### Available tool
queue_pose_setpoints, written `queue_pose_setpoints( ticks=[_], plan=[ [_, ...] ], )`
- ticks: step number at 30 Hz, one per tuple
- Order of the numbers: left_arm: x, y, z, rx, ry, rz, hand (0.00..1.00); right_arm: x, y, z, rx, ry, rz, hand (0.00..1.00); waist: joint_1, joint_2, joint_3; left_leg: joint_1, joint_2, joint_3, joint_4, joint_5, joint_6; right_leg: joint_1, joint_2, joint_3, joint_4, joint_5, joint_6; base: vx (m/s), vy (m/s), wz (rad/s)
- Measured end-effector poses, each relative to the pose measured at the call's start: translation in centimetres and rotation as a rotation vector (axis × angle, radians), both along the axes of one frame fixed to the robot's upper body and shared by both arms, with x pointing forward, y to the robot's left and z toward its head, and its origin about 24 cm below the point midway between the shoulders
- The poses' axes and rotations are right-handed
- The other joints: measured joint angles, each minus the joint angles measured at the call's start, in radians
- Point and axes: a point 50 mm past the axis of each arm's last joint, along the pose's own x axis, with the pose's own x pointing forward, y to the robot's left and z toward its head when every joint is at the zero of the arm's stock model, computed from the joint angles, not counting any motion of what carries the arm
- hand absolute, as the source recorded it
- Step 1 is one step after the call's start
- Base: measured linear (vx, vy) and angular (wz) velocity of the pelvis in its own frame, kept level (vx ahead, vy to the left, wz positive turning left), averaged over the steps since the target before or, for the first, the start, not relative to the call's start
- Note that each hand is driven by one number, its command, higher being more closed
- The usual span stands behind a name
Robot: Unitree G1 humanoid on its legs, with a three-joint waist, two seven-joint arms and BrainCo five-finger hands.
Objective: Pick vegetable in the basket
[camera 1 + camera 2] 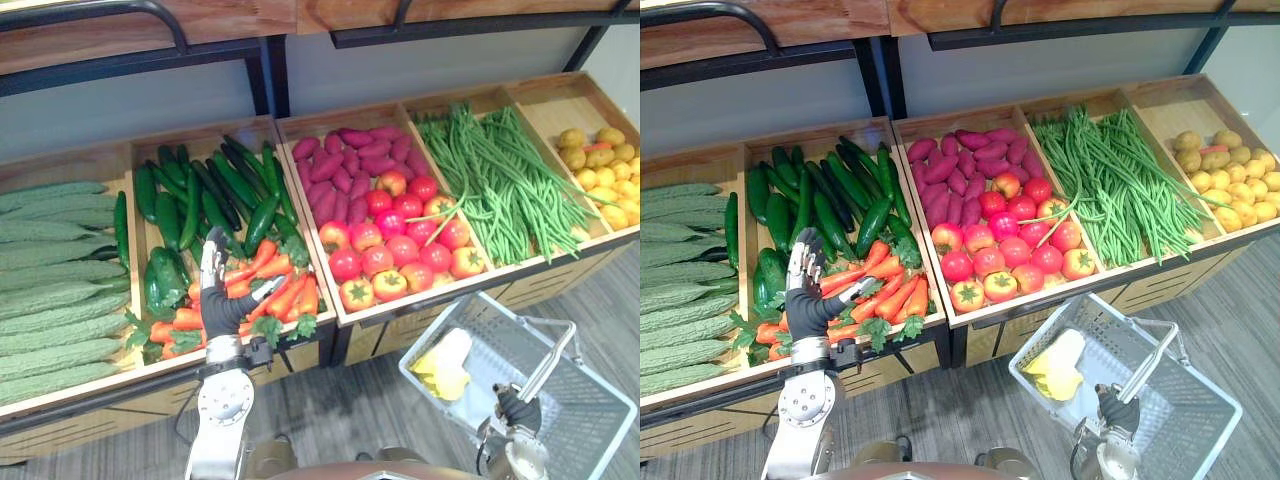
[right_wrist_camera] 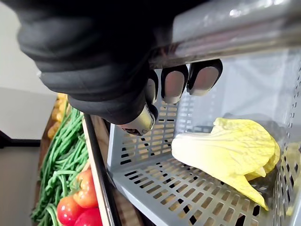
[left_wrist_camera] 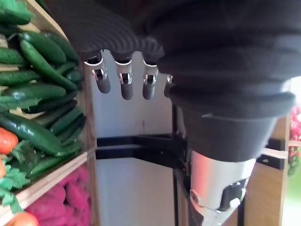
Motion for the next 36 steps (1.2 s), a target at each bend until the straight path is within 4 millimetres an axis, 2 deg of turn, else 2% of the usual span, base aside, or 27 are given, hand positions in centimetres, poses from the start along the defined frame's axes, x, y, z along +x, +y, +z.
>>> queue_pose_setpoints(
  ticks=[4, 8, 10, 13, 16, 20, 23, 28, 30, 33, 36],
  plan=[
    [0.0, 0.9, -0.7, 0.040, 0.033, 0.055, 0.00, 0.2, 0.1, -0.1, 0.006, -0.001, 0.014, 1.00, -0.001, -0.007, -0.009, 0.003, -0.007, -0.002, -0.043, 0.034, 0.004, -0.001, -0.002, 0.003, -0.034, 0.025, 0.004, -0.07, 0.017, 0.01],
    [0.0, 2.1, -2.5, 0.083, 0.134, 0.104, 0.00, 0.3, 0.3, -0.7, 0.017, 0.022, 0.033, 1.00, -0.005, -0.009, -0.013, 0.011, -0.020, -0.001, -0.102, 0.055, 0.015, -0.001, -0.009, 0.014, -0.069, 0.046, 0.008, -0.11, 0.033, -0.01],
    [0.1, 2.9, -3.8, 0.153, 0.204, 0.137, 0.00, 0.2, 0.7, -1.5, 0.032, 0.060, 0.066, 1.00, -0.021, -0.013, -0.027, 0.028, -0.030, 0.014, -0.169, 0.085, 0.016, -0.002, -0.012, 0.035, -0.101, 0.051, 0.003, -0.09, 0.030, -0.02],
    [0.7, 3.6, -5.4, 0.253, 0.302, 0.147, 0.00, -0.2, 0.7, -2.2, 0.038, 0.103, 0.077, 1.00, -0.030, 0.007, -0.031, 0.050, -0.032, 0.022, -0.243, 0.146, 0.013, -0.012, -0.010, 0.038, -0.111, 0.065, 0.007, -0.07, 0.018, -0.05],
    [1.0, 4.9, -6.4, 0.346, 0.377, 0.185, 0.00, -0.6, 0.9, -2.7, 0.056, 0.127, 0.096, 1.00, -0.056, 0.015, -0.033, 0.050, -0.033, 0.021, -0.250, 0.161, 0.016, -0.018, -0.011, 0.037, -0.120, 0.074, 0.011, -0.01, 0.005, 0.01],
    [1.2, 6.9, -7.2, 0.456, 0.462, 0.233, 0.00, -0.5, 0.6, -2.6, 0.044, 0.129, 0.118, 1.00, -0.073, 0.026, -0.025, 0.036, -0.035, 0.025, -0.250, 0.164, 0.017, -0.033, -0.012, 0.042, -0.126, 0.079, 0.014, 0.00, 0.006, -0.05],
    [1.5, 8.1, -7.1, 0.533, 0.492, 0.268, 0.00, 0.0, 0.1, -2.3, 0.024, 0.120, 0.133, 1.00, -0.083, 0.032, -0.012, 0.031, -0.035, 0.026, -0.250, 0.164, 0.018, -0.033, -0.011, 0.043, -0.146, 0.090, 0.012, 0.01, -0.002, -0.03],
    [3.9, 9.0, -5.8, 0.655, 0.466, 0.276, 0.00, 1.2, -0.7, -1.6, -0.012, 0.093, 0.154, 1.00, -0.085, 0.046, 0.022, -0.009, -0.035, 0.028, -0.245, 0.176, 0.018, -0.065, -0.010, 0.042, -0.157, 0.099, 0.012, 0.01, -0.004, 0.00],
    [5.3, 9.6, -4.8, 0.710, 0.443, 0.274, 0.00, 2.1, -0.8, -1.3, -0.021, 0.070, 0.163, 1.00, -0.090, 0.047, 0.055, -0.023, -0.033, 0.028, -0.244, 0.180, 0.016, -0.079, -0.009, 0.040, -0.157, 0.100, 0.011, 0.00, 0.000, 0.00],
    [6.6, 10.1, -4.2, 0.783, 0.449, 0.245, 0.00, 3.1, -0.8, -0.9, -0.024, 0.043, 0.176, 1.00, -0.107, 0.048, 0.072, -0.049, -0.033, 0.034, -0.243, 0.182, 0.015, -0.106, -0.009, 0.040, -0.156, 0.101, 0.011, 0.01, -0.004, -0.01],
    [7.9, 9.5, -4.2, 0.869, 0.463, 0.174, 0.00, 4.0, -0.7, -0.5, -0.035, 0.021, 0.212, 1.00, -0.112, 0.048, 0.101, -0.059, -0.033, 0.050, -0.243, 0.183, 0.014, -0.122, -0.010, 0.045, -0.153, 0.102, 0.012, 0.04, -0.007, -0.10]
  ],
)
